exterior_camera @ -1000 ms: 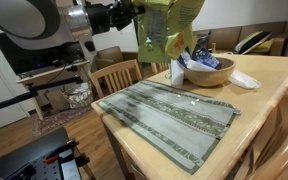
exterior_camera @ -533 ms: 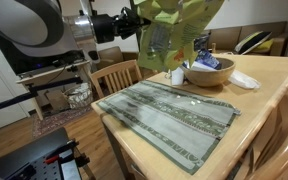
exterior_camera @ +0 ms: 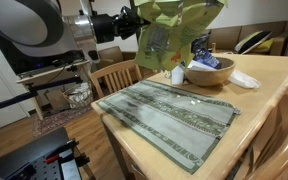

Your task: Pick the bag of popcorn and pour its contents on the cloth on the table

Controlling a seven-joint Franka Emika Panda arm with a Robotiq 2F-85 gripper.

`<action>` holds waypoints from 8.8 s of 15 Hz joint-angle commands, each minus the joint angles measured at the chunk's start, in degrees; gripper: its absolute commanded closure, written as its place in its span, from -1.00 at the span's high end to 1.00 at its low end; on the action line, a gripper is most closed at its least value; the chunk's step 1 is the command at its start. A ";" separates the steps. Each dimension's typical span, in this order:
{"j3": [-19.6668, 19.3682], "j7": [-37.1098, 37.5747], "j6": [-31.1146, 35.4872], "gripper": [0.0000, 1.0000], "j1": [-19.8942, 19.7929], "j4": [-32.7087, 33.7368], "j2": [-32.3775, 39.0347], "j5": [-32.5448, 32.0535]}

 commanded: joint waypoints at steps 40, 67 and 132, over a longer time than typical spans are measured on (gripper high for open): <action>-44.31 12.72 23.10 -0.46 37.83 3.97 0.09 0.05; -65.61 13.56 31.66 1.00 48.65 11.16 23.93 0.29; -131.64 60.36 -0.01 1.00 135.98 4.00 -4.58 11.69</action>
